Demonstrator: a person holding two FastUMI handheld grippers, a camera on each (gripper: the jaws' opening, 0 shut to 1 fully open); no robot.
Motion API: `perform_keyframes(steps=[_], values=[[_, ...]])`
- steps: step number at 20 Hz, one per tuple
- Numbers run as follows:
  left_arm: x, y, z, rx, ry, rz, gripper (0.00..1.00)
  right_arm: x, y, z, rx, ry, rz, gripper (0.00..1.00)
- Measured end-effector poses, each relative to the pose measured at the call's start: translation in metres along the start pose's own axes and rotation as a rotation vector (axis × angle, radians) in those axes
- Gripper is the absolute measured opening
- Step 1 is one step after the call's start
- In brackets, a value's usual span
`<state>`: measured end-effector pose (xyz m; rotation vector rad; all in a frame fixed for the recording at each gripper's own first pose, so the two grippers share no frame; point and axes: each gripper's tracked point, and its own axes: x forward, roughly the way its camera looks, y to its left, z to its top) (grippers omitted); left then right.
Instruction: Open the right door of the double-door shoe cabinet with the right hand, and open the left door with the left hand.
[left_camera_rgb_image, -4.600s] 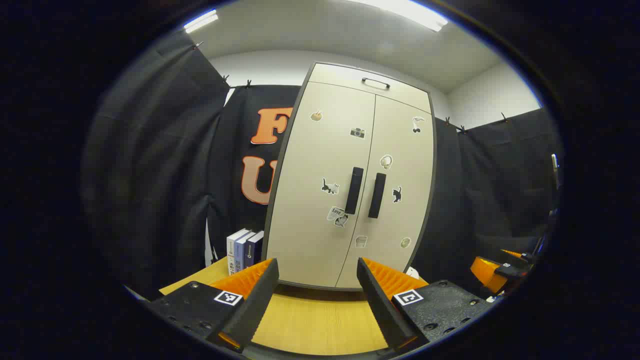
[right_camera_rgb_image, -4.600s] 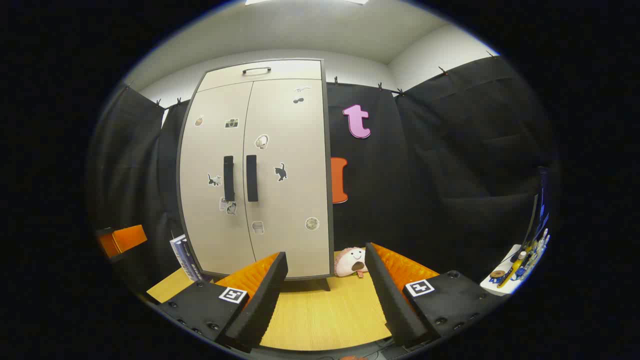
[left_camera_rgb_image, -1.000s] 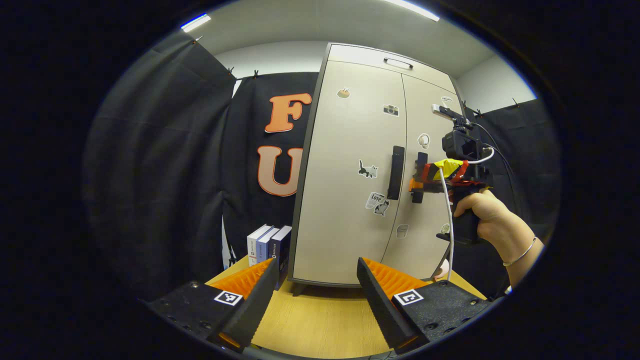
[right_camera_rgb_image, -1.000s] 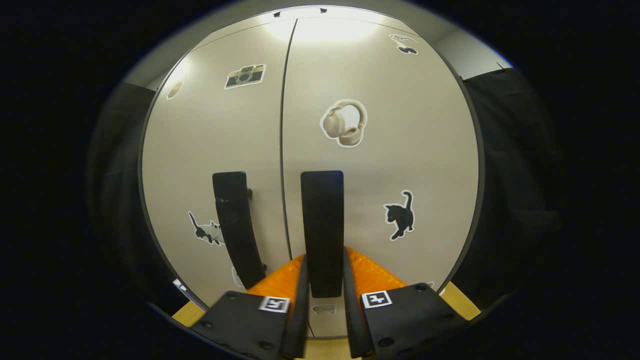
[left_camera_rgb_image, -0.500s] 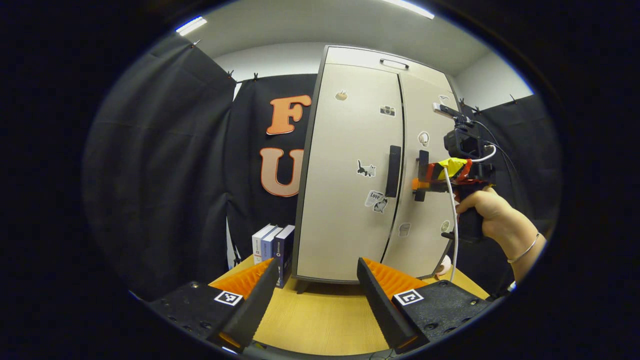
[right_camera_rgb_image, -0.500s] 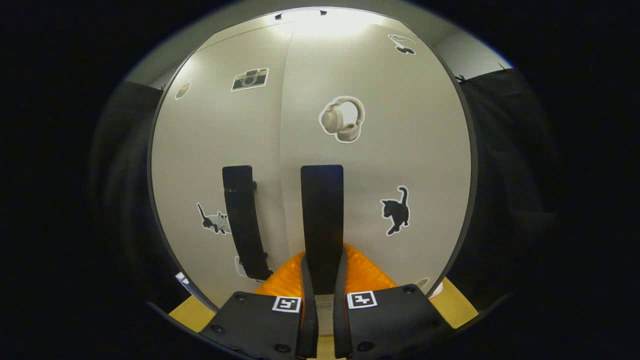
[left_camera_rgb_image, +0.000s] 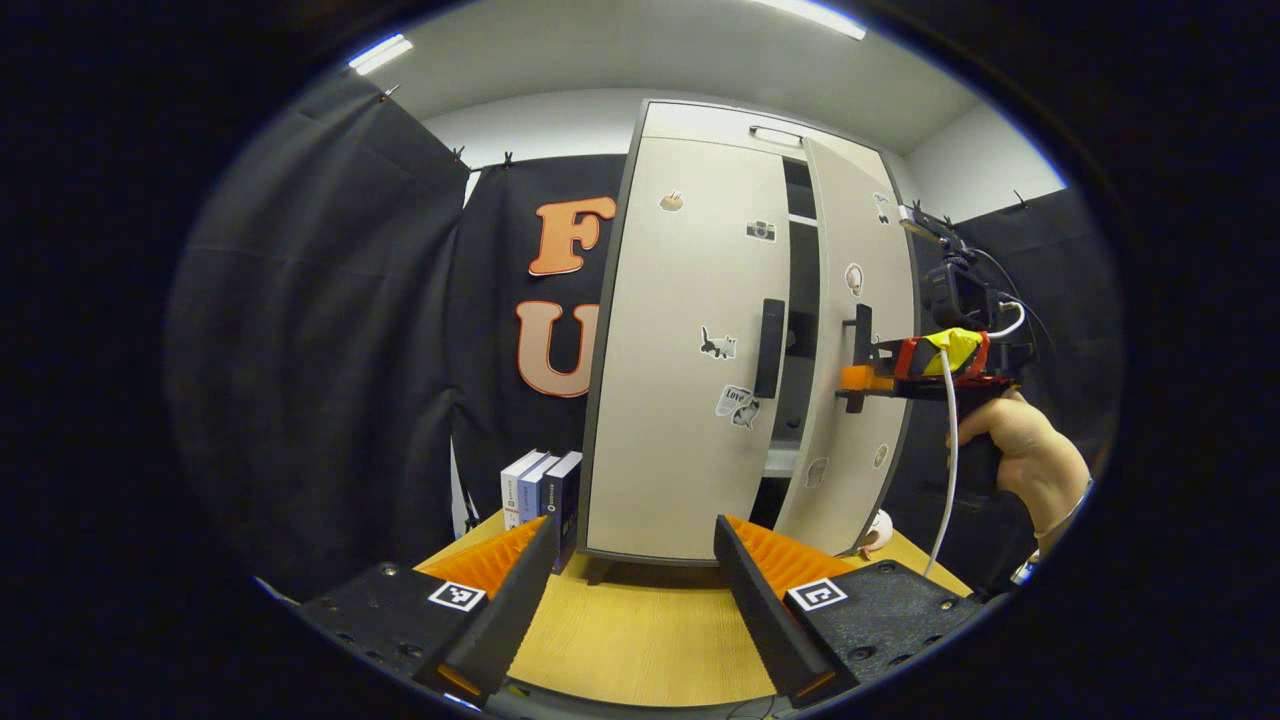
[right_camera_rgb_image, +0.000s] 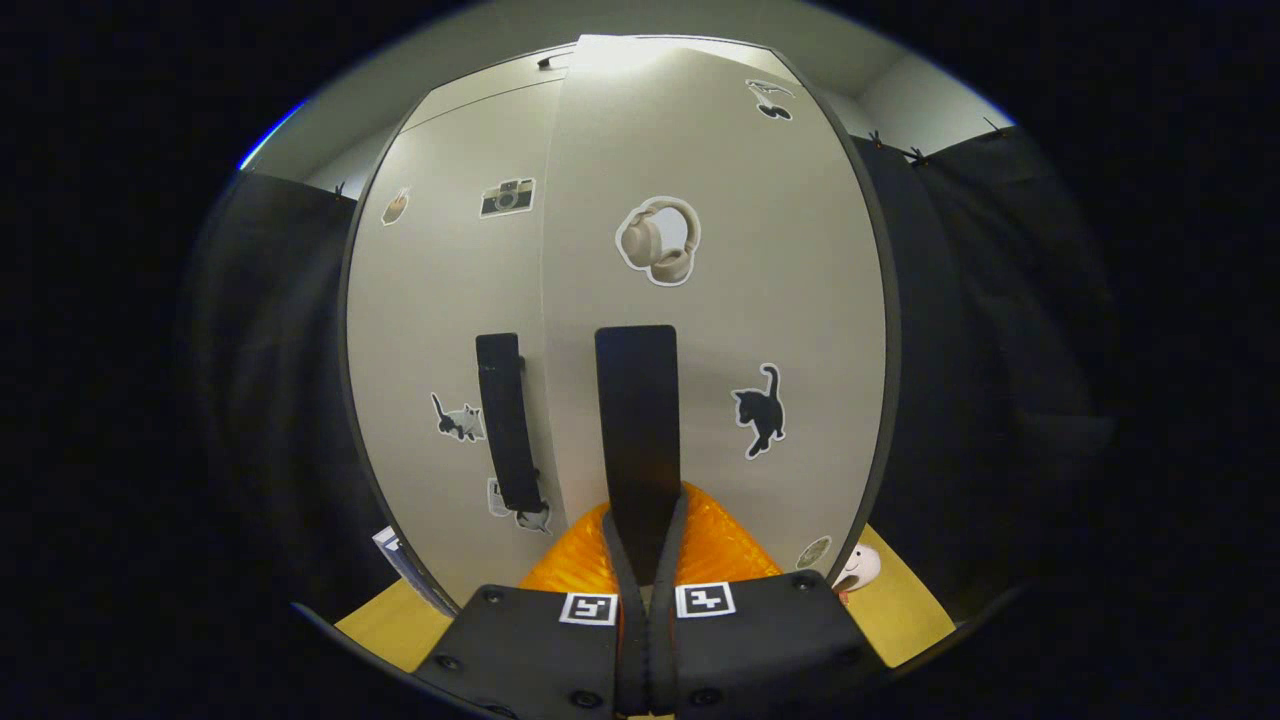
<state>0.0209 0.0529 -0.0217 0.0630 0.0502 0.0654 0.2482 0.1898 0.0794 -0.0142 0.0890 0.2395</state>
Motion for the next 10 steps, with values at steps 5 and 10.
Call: perform_keyframes(steps=[5,10], values=[[-0.008,-0.011,0.004,0.001,-0.011,0.003,0.95,-0.013,-0.007,-0.001,-0.001,0.001,0.017,0.08],[-0.015,-0.022,0.007,0.005,-0.011,0.011,0.95,-0.023,-0.013,-0.001,-0.005,0.001,0.037,0.08]])
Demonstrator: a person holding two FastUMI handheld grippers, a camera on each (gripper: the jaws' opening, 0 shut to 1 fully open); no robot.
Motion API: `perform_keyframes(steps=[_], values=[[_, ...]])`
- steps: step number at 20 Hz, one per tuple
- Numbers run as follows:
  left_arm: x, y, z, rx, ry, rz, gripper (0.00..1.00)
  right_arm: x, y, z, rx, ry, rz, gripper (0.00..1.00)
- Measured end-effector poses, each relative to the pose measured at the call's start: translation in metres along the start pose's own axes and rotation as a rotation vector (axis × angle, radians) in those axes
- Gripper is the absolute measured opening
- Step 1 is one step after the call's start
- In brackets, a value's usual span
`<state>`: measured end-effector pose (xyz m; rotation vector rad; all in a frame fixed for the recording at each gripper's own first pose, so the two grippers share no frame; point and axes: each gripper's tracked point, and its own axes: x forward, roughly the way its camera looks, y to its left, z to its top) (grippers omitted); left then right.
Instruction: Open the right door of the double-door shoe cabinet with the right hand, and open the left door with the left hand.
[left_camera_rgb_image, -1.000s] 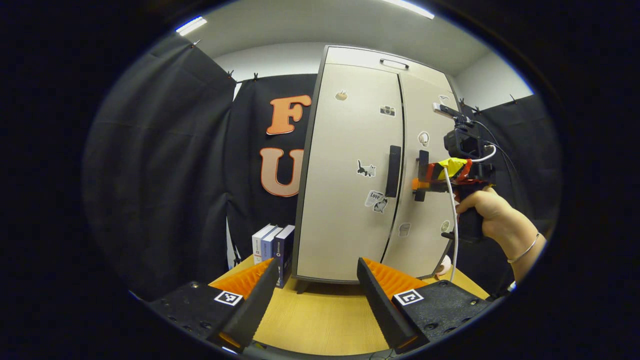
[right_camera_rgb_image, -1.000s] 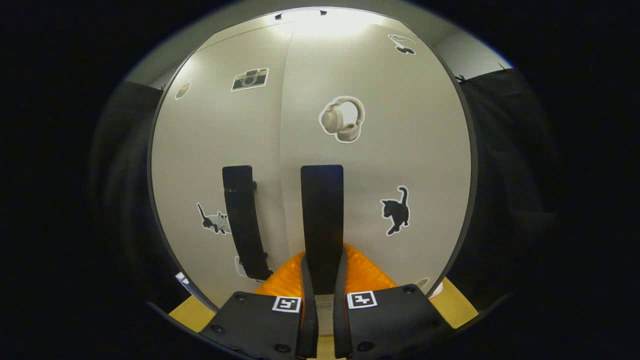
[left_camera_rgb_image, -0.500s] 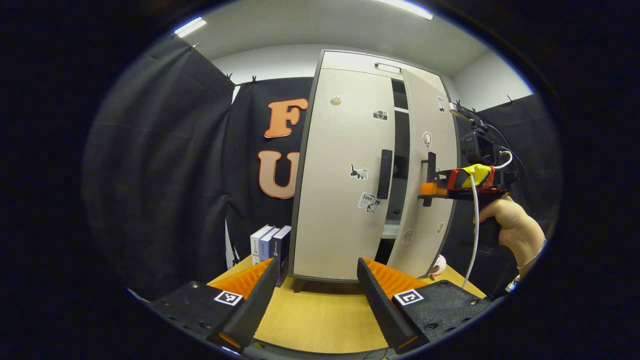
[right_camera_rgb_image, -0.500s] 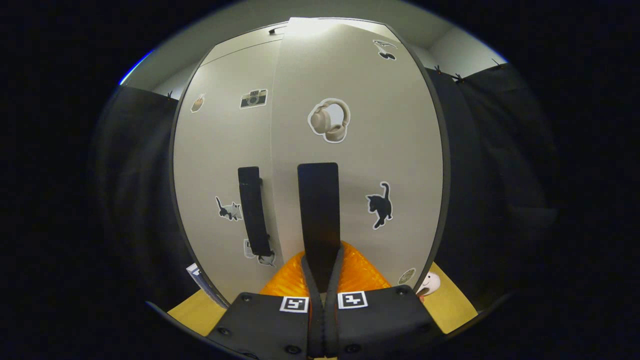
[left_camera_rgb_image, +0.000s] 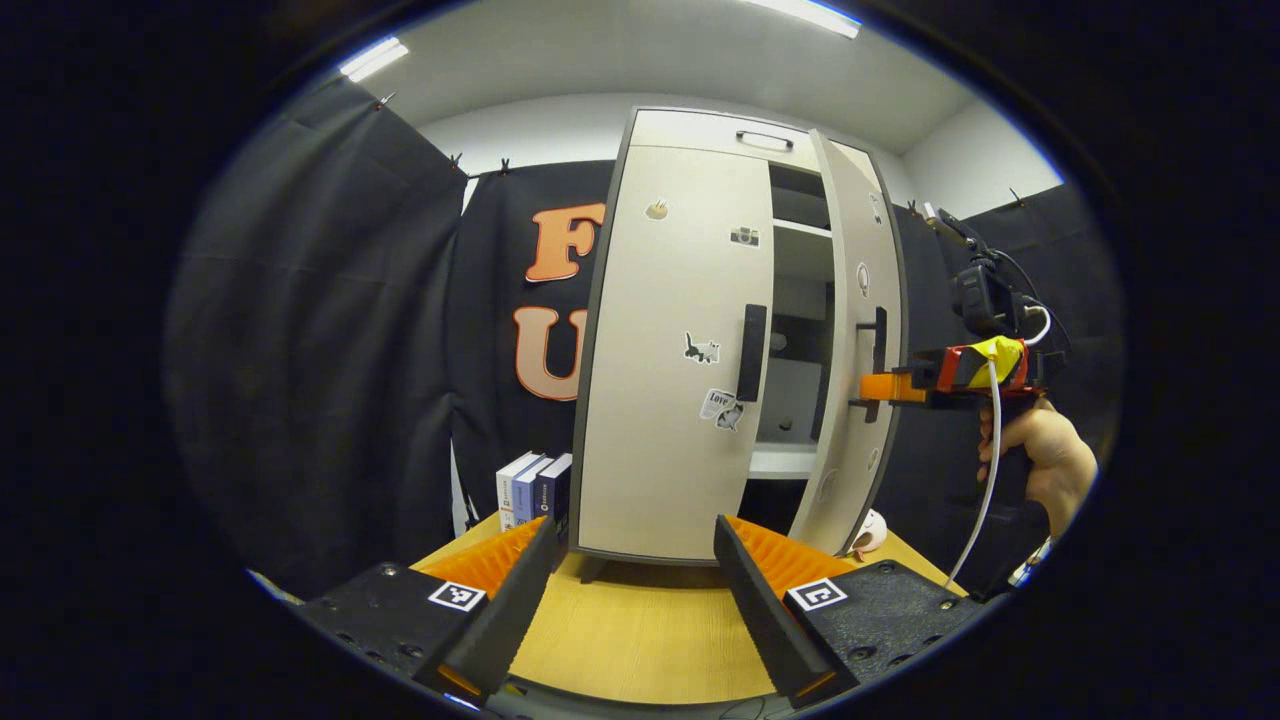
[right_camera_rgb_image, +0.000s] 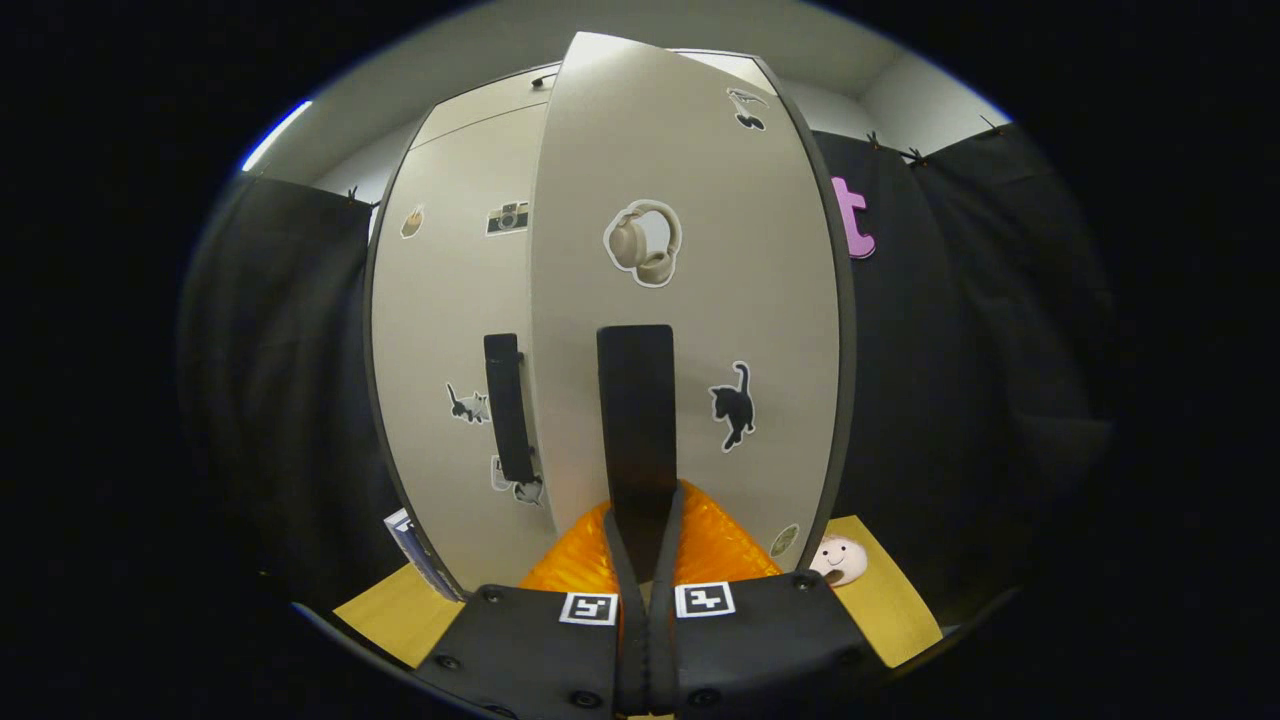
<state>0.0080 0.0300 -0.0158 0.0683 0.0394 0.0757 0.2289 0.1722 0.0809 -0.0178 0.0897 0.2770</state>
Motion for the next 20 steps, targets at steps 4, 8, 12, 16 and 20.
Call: perform_keyframes(steps=[4,8,12,16,20], values=[[0.000,-0.009,0.001,0.001,-0.001,0.006,0.95,-0.006,-0.005,0.000,-0.007,-0.003,0.010,0.08],[0.002,-0.021,0.003,0.006,-0.002,0.009,0.95,-0.013,-0.010,0.000,-0.001,-0.008,0.019,0.08],[0.004,-0.036,0.003,-0.006,0.005,0.007,0.95,-0.020,-0.017,0.000,0.008,-0.012,0.018,0.08],[0.006,-0.049,0.009,0.009,-0.005,0.011,0.95,-0.025,-0.027,0.000,0.005,-0.016,-0.003,0.08],[0.012,-0.064,0.014,0.016,-0.016,-0.002,0.95,-0.028,-0.036,0.000,0.002,-0.015,-0.015,0.08]])
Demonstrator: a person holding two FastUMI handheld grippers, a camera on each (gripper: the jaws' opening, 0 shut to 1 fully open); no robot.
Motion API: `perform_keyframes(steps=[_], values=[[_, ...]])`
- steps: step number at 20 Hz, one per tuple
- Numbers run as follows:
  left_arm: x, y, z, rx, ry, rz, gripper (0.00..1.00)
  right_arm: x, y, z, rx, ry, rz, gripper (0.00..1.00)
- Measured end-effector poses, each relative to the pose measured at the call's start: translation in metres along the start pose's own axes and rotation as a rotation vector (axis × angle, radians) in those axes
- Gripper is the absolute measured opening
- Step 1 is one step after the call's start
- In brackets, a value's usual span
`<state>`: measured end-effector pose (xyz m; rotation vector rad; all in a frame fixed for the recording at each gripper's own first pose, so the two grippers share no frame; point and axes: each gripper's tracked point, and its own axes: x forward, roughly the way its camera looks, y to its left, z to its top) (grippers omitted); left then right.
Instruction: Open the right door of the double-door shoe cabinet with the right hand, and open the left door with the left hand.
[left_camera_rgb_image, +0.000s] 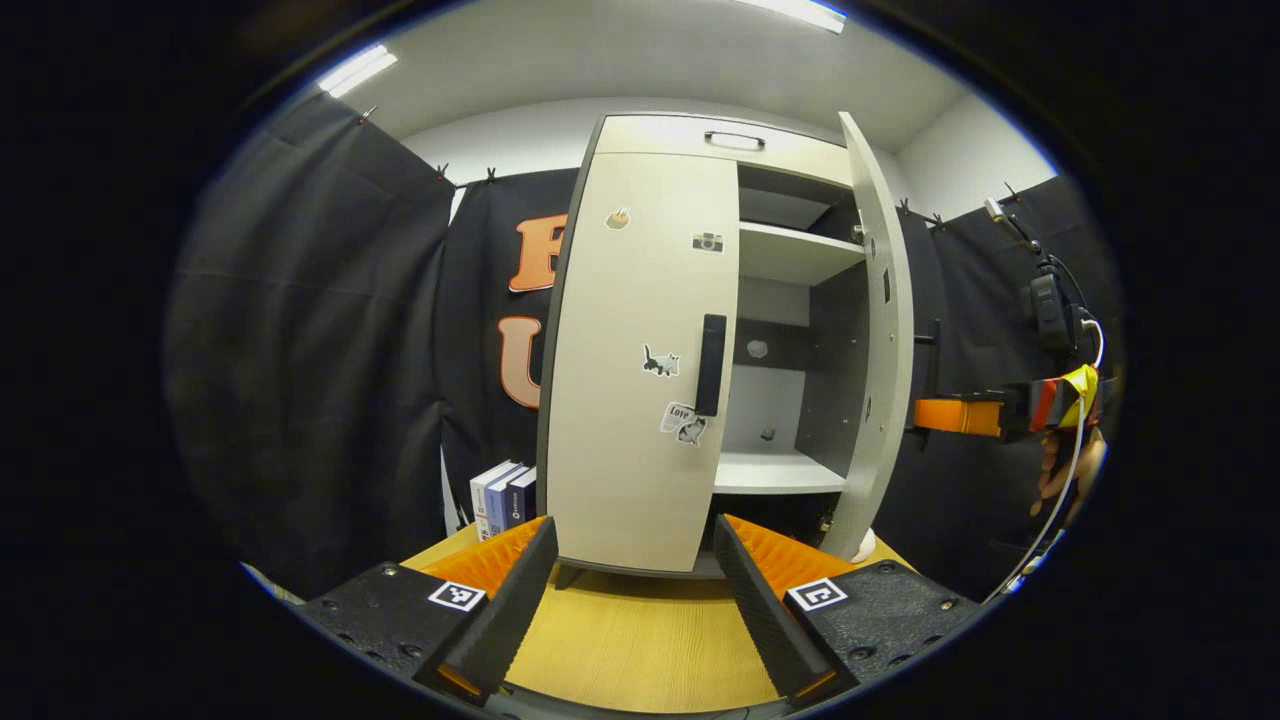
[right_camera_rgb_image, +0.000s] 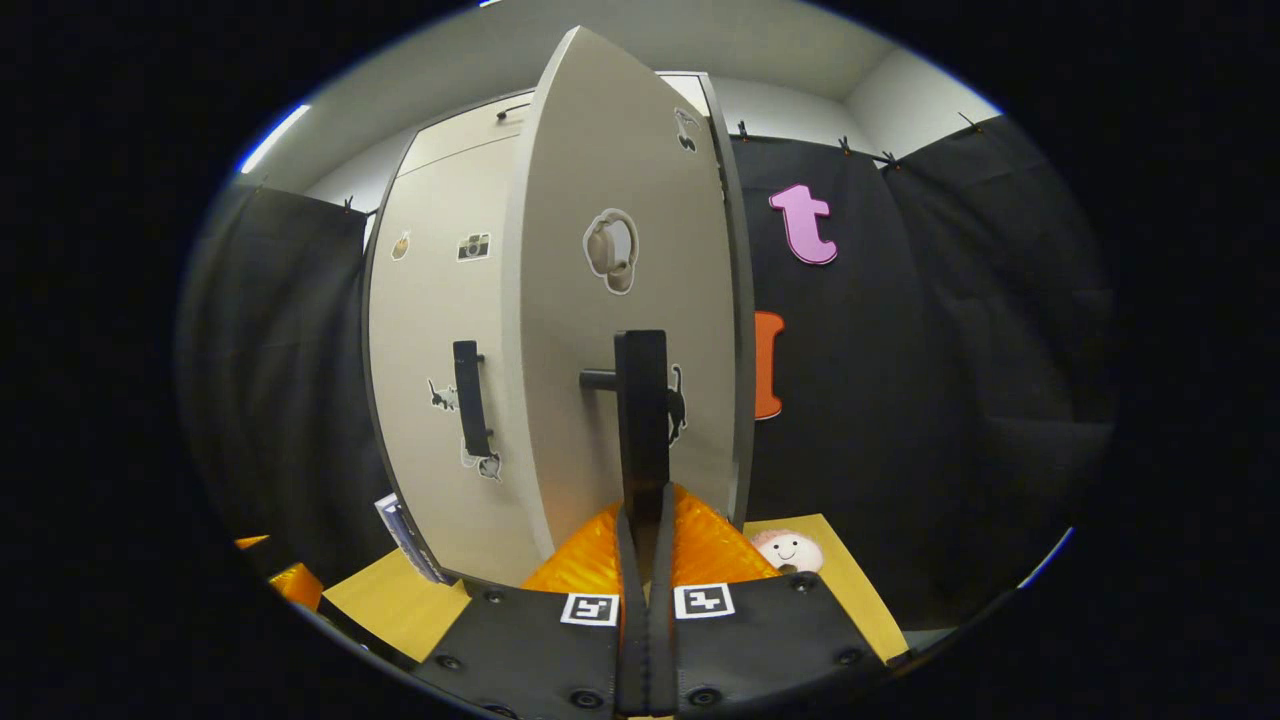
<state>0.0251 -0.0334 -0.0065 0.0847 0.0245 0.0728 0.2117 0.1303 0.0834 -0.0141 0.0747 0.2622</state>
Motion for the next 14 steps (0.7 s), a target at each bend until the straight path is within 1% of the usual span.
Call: perform_keyframes(steps=[8,9,10,14], values=[[0.015,-0.028,0.003,0.007,0.011,-0.040,0.95,-0.003,-0.013,0.001,0.008,-0.003,-0.019,0.07],[0.018,-0.031,0.003,0.012,0.013,-0.042,0.92,-0.004,-0.015,0.001,0.003,-0.004,-0.026,0.07],[0.021,-0.034,0.004,0.014,0.015,-0.044,0.95,-0.003,-0.019,0.002,-0.006,-0.006,-0.036,0.07],[0.037,-0.044,0.008,0.011,0.013,-0.050,0.94,-0.004,-0.032,0.002,-0.006,-0.009,-0.071,0.07]])
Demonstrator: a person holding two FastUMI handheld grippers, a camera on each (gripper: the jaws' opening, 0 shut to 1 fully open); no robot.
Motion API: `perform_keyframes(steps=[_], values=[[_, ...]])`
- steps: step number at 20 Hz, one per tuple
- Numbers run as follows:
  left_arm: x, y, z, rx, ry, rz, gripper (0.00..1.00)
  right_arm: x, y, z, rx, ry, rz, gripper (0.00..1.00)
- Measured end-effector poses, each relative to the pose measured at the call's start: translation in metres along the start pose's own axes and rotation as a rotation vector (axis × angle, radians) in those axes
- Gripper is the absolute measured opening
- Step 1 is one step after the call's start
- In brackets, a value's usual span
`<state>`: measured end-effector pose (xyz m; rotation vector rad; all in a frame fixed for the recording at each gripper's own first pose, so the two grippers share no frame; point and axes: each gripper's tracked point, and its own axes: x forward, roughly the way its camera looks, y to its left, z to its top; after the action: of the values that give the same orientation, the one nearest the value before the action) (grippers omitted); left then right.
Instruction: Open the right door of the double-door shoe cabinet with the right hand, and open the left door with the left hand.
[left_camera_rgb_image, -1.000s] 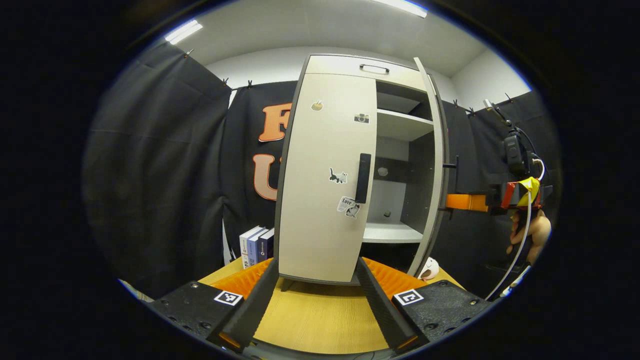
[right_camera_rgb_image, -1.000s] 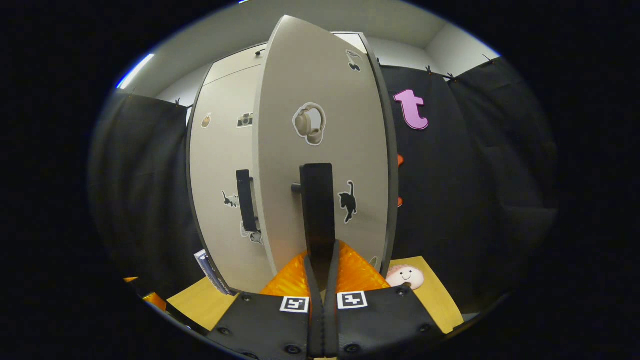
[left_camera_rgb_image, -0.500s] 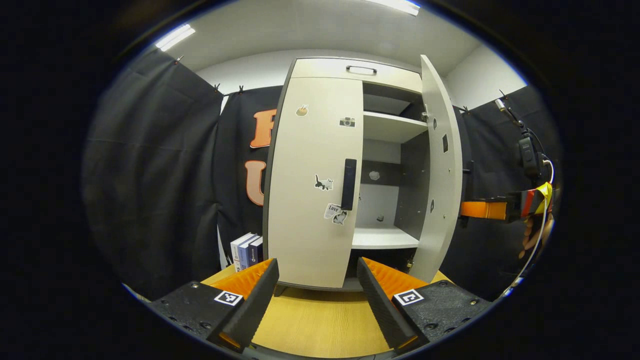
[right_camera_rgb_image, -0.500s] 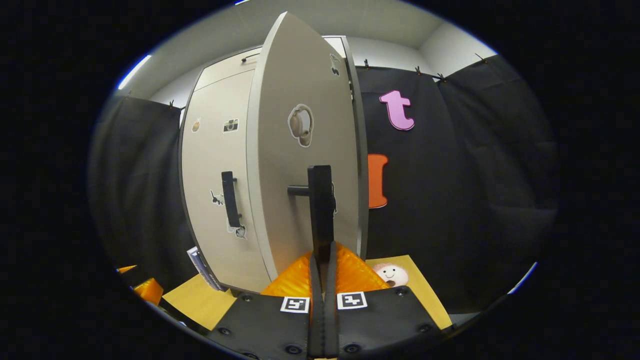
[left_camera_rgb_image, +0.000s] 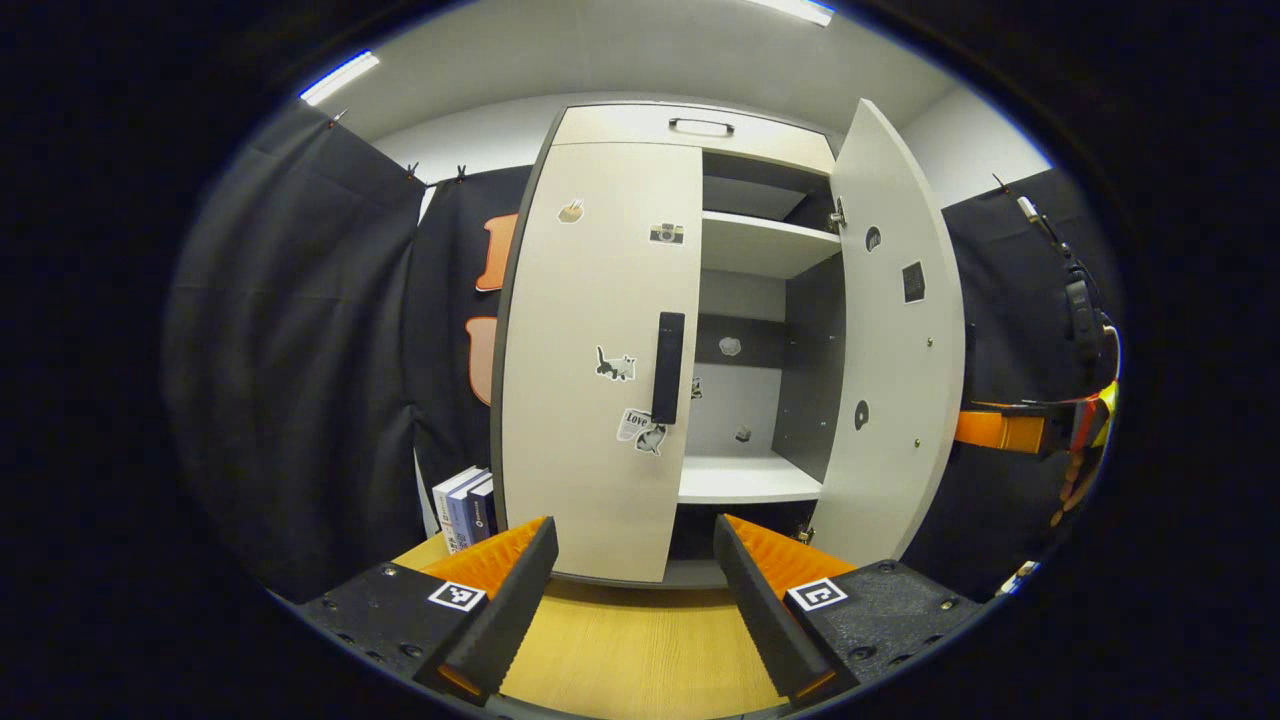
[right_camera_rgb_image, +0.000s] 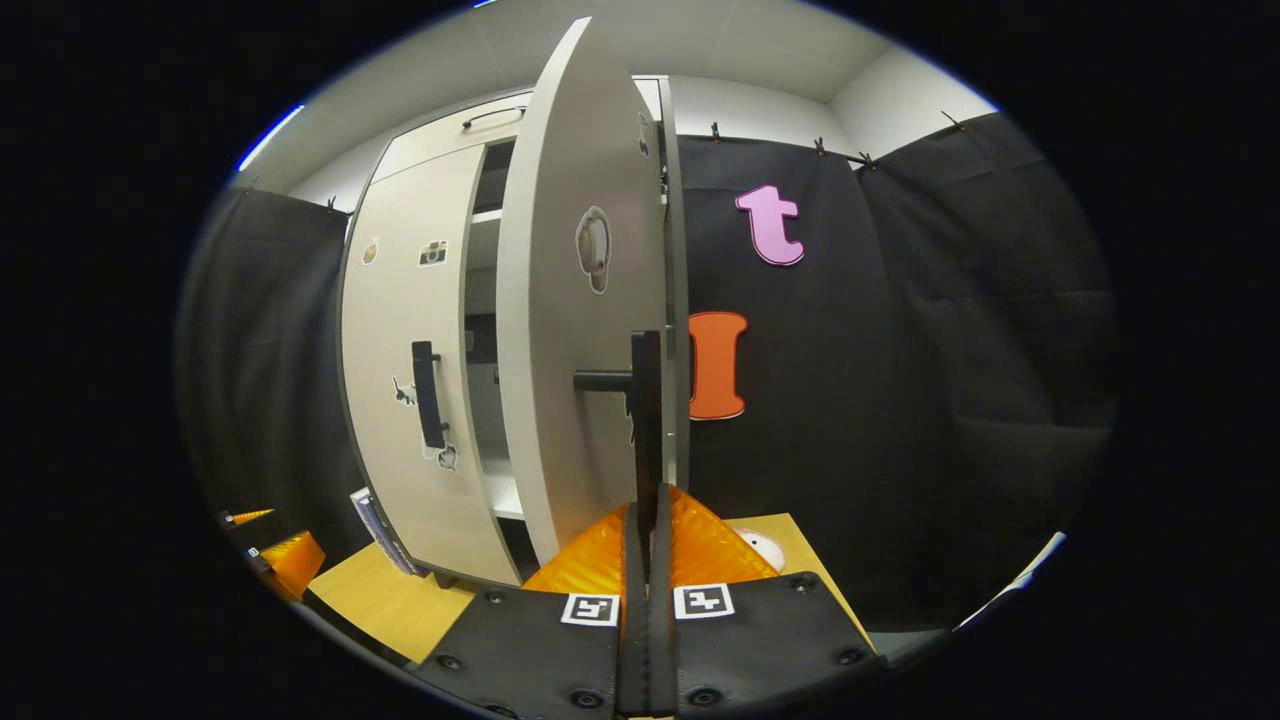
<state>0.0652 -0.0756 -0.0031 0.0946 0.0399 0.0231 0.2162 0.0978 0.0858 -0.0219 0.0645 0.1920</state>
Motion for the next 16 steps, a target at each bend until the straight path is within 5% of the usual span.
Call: perform_keyframes(steps=[6,9,16], values=[[0.030,-0.010,0.012,0.001,-0.017,0.001,0.92,-0.001,-0.027,0.000,0.025,0.000,-0.083,0.07],[0.048,-0.018,0.018,-0.005,-0.028,-0.004,0.95,-0.006,-0.015,0.001,0.068,-0.002,-0.024,0.07],[0.090,-0.038,0.040,-0.001,-0.062,-0.028,0.95,-0.026,-0.038,0.003,0.083,-0.023,-0.043,0.09]])
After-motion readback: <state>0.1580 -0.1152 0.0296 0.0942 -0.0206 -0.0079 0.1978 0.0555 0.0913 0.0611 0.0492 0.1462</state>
